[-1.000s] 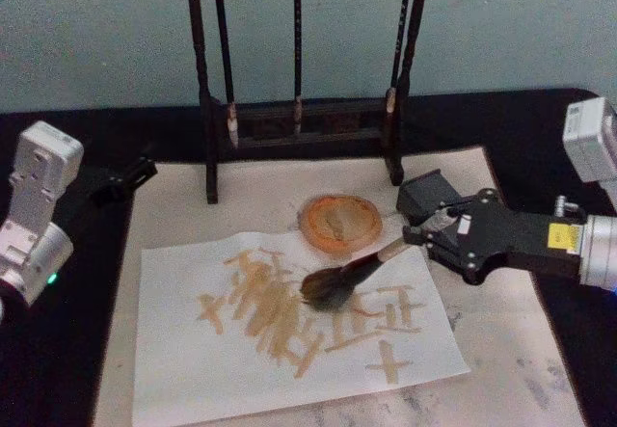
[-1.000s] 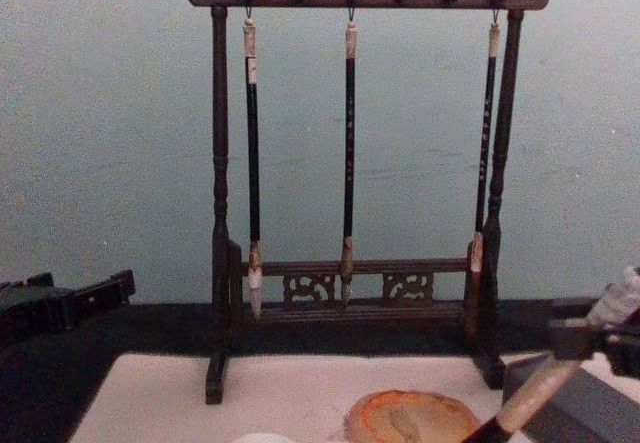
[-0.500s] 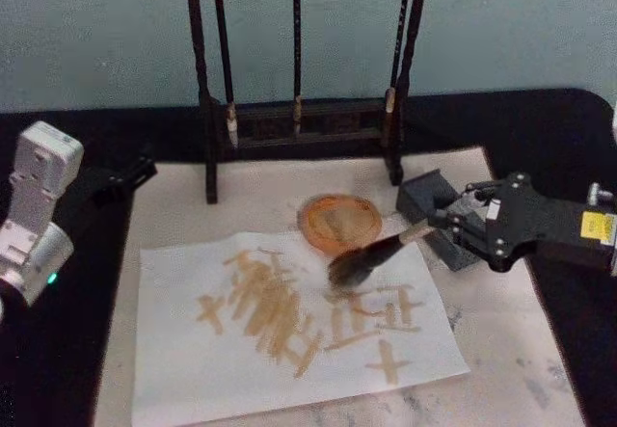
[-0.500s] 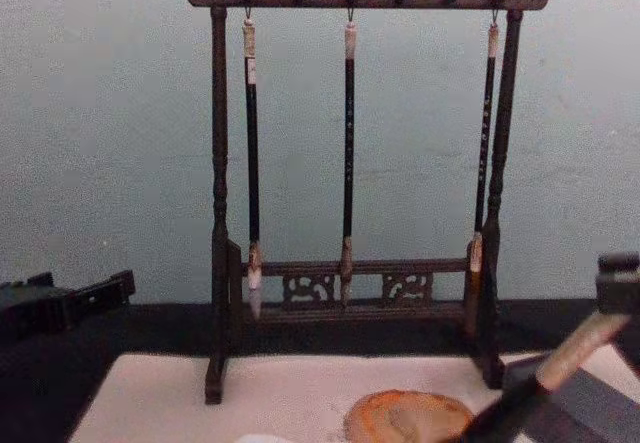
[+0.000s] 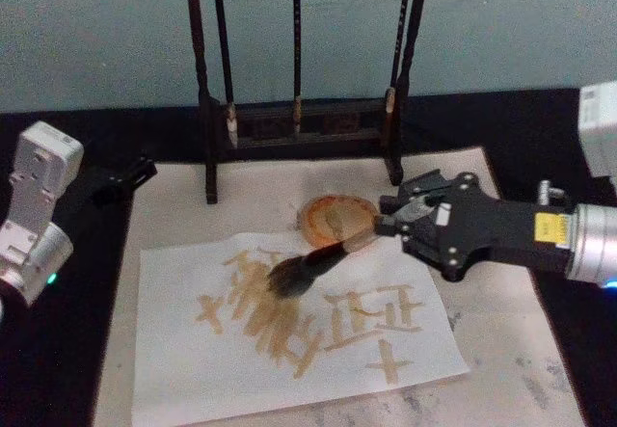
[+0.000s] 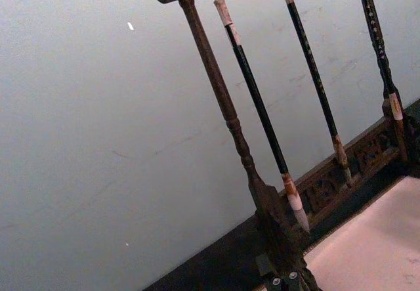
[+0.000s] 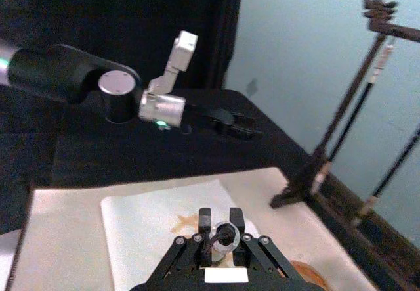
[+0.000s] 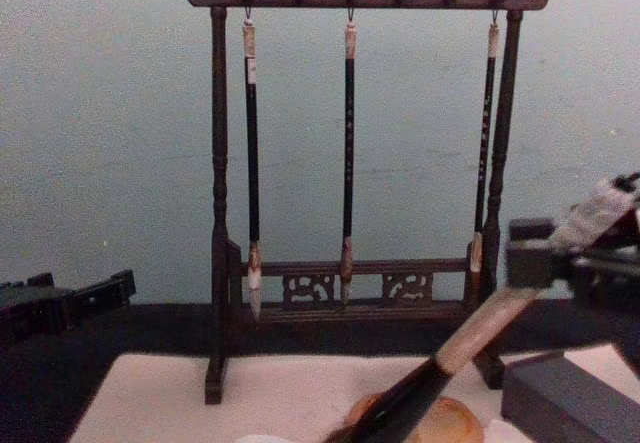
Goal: Pick up the brush from the inkstone, write on the paper, then place the brush back to its original position.
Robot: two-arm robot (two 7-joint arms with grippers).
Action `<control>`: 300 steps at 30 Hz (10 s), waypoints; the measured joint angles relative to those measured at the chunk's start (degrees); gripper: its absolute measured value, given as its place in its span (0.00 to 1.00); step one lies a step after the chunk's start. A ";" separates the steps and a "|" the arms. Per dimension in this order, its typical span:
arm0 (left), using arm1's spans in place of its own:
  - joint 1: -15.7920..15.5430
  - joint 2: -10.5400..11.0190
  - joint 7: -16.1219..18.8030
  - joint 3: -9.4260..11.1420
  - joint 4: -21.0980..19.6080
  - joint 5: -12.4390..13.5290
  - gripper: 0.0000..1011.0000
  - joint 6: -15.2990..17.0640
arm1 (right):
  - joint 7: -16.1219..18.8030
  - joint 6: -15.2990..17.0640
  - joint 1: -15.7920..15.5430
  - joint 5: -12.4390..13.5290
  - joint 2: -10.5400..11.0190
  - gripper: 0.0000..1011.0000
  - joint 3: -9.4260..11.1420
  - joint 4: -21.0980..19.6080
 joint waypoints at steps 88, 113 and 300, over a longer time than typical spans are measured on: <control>0.00 0.00 0.00 0.00 0.00 0.00 0.99 0.00 | 8.94 -0.07 9.35 14.11 -5.02 0.16 0.76 19.24; 0.00 0.00 0.00 0.00 0.00 0.00 0.99 0.00 | 20.20 -2.58 19.00 16.38 -8.46 0.16 -4.07 37.12; 0.00 0.00 0.00 0.00 0.00 0.00 0.99 0.00 | 17.95 -0.40 20.45 12.24 -13.06 1.00 1.45 58.90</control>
